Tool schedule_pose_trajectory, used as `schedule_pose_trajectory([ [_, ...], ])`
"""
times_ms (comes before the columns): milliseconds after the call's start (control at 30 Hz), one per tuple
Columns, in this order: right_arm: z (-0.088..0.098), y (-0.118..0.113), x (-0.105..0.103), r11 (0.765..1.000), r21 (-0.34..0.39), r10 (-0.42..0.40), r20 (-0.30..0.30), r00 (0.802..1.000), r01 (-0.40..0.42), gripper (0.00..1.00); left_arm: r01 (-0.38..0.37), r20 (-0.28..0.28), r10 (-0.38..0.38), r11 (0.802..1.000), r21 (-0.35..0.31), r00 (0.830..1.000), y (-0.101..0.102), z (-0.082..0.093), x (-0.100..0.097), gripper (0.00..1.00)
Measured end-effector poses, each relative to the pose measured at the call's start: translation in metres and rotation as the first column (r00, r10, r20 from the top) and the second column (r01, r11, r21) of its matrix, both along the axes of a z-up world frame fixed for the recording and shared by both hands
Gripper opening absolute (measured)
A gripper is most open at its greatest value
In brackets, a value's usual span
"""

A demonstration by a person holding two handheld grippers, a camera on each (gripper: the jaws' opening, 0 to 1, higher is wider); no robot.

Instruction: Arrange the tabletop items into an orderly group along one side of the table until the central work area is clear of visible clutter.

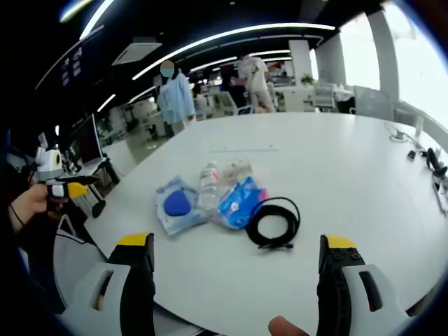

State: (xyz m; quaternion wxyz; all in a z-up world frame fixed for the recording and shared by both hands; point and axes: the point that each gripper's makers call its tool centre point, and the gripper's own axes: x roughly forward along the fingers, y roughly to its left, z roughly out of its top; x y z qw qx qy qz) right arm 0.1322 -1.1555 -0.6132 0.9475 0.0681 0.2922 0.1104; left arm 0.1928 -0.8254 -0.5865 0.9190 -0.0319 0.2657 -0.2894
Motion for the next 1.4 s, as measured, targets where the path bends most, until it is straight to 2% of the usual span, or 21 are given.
schedule_pose_trajectory([
  [400, 0.0, 0.002, 0.007, 1.0, -0.005, 0.01, -0.002, 1.0, -0.01, 0.95, -0.002, -0.002, 0.002, 1.0, 0.0, 1.0, 0.001, 0.0, 0.003, 0.91],
  [833, 0.0, -0.004, 0.002, 1.0, -0.01, -0.003, -0.008, 1.0, 0.003, 0.95, -0.016, -0.004, 0.016, 1.0, -0.012, 1.0, 0.005, -0.001, 0.004, 0.91],
  [1400, -0.004, -0.002, 0.012, 1.0, -0.009, -0.008, -0.017, 1.0, 0.007, 0.95, 0.056, -0.034, -0.056, 0.998, -0.013, 0.998, -0.02, -0.013, 0.023, 0.89],
])
